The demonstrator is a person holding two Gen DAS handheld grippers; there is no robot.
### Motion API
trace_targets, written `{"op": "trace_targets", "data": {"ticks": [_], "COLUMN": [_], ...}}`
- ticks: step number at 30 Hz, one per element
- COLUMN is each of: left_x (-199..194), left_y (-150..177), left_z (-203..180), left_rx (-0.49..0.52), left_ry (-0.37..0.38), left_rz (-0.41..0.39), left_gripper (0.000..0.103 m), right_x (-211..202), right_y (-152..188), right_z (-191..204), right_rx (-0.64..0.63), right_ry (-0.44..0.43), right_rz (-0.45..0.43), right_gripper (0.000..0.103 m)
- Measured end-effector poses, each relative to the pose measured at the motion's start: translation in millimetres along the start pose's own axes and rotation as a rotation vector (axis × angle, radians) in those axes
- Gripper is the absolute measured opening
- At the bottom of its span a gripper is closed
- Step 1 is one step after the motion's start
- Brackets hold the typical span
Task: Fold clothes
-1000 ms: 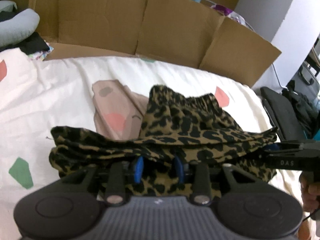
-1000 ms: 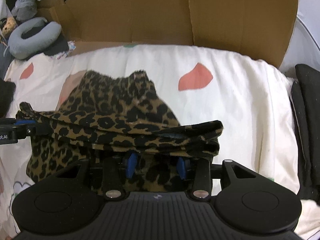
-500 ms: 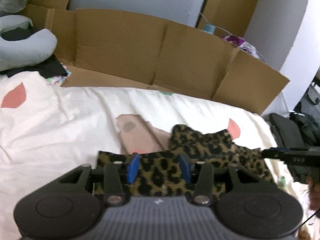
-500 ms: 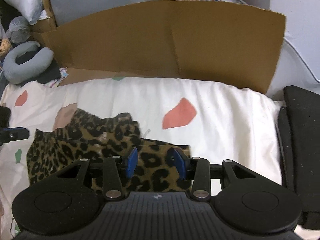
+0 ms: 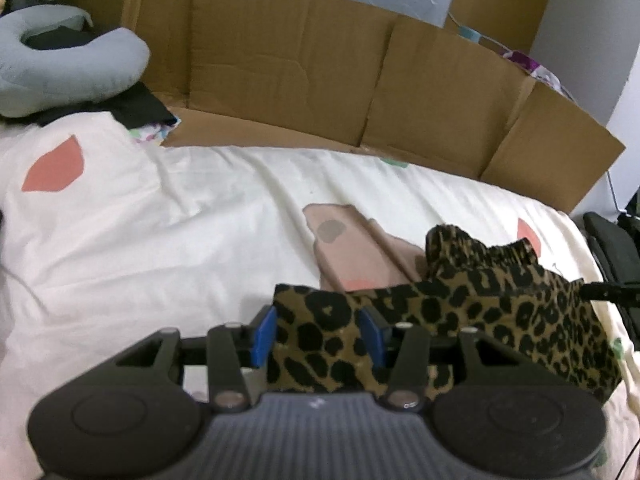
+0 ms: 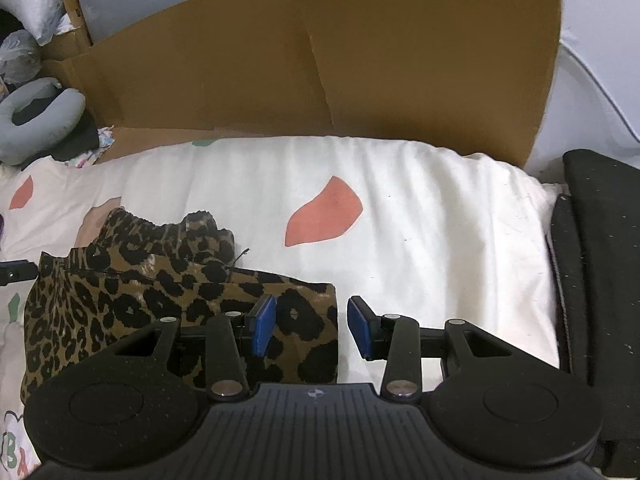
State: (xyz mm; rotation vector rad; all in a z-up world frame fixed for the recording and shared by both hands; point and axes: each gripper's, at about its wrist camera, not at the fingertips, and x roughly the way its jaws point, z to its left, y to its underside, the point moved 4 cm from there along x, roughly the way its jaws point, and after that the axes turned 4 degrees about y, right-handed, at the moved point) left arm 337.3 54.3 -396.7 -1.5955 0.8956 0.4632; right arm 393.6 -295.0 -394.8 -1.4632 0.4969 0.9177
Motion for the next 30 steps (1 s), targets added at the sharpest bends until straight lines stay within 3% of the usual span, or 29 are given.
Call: {"op": "trace_targets", "data": {"ticks": [1, 3, 9, 12, 15, 16, 17, 24, 28, 30], "left_x": [3, 8, 21, 22, 21, 19, 17, 11, 25, 35], "left_y": [0, -1, 0, 0, 0, -1, -2, -13, -8, -3], "left_z": [2, 7, 20, 22, 21, 20, 19, 20, 19, 21], "left_rx": [-0.006, -0.021, -0.059, -0.067, -0.059, -0.055, -0.051, -0.073, -0.067, -0.079], "left_ry": [0.001, -0.004, -0.010, 0.009, 0.013, 0.019, 0.027, 0.036, 0.021, 0.016], "left_rz": [0.003, 0.008, 0.027, 0.031, 0.026, 0.017, 0.007, -0.049, -0.008, 0.037], "left_gripper": [0.049, 0.049, 0.047, 0.036, 0.018, 0.008, 0.005, 0.004, 0.005, 0.013], "right_x": [2, 7, 4, 0, -4, -6, -8, -14, -1, 11], "right_y": [0, -1, -2, -4, -8, -10, -11, -18, -19, -16], "right_z": [1, 2, 0, 1, 2, 1, 1, 1, -1, -1], "right_rx": [-0.002, -0.009, -0.011, -0.019, -0.030, -0.025, -0.021, -0.020, -0.018, -0.012], "right_ry": [-0.008, -0.021, -0.035, -0.034, -0.029, -0.024, -0.017, 0.011, 0.016, 0.011], "right_rz": [0.004, 0.014, 0.001, -0.017, -0.043, -0.053, -0.062, -0.105, -0.088, -0.061], "right_gripper": [0.033, 0.018, 0.004, 0.001, 0.001, 0.001, 0.001, 0.000, 0.000, 0.000]}}
